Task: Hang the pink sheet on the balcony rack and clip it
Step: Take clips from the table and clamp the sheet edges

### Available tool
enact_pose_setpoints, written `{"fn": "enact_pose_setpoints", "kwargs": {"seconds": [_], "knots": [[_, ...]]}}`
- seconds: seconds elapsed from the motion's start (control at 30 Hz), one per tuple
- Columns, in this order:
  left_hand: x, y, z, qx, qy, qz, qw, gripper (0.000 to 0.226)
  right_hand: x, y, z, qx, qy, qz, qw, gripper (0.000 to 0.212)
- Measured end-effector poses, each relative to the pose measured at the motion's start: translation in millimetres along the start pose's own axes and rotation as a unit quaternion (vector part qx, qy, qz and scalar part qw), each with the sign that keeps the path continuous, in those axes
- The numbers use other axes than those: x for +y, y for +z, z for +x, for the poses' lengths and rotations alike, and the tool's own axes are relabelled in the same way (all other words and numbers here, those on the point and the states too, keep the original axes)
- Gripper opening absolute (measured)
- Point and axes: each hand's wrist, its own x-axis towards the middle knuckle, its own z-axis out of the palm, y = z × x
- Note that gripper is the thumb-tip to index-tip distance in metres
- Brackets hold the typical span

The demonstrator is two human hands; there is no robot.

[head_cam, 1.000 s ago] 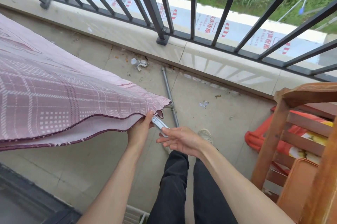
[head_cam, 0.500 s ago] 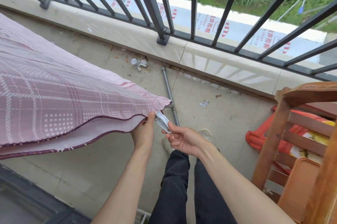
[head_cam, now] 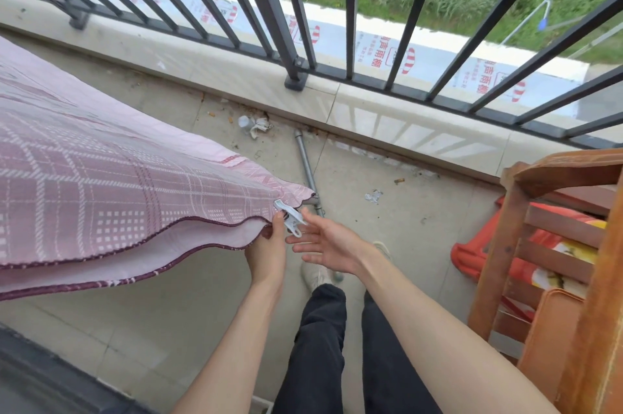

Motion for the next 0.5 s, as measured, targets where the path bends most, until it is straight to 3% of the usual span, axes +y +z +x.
{"fn": "enact_pose_setpoints", "kwargs": {"seconds": [0.13,0.2,0.27,0.37,0.5], "knots": [[-3,-6,-18,-0.076,0.038,0.102,0.991,0.02,8,-4,-30,0.126,-0.063,-0.101,0.985,0.041],[-12,-11,-27,-0.14,0.119,0.172,0.968,0.02,17,-10,-52,0.218,-0.122,-0.191,0.949,0.039],[-16,-15,-41,-0.204,0.241,0.27,0.91,0.031,30,-19,-80,0.296,-0.181,-0.259,0.901,0.039],[-6,-17,-62,-0.265,0.391,0.378,0.796,0.043,65,-28,-130,0.404,-0.229,-0.318,0.827,0.047],[50,8,-130,-0.297,0.53,0.399,0.687,0.045,104,-47,-231,0.506,-0.242,-0.325,0.762,0.051]]}}
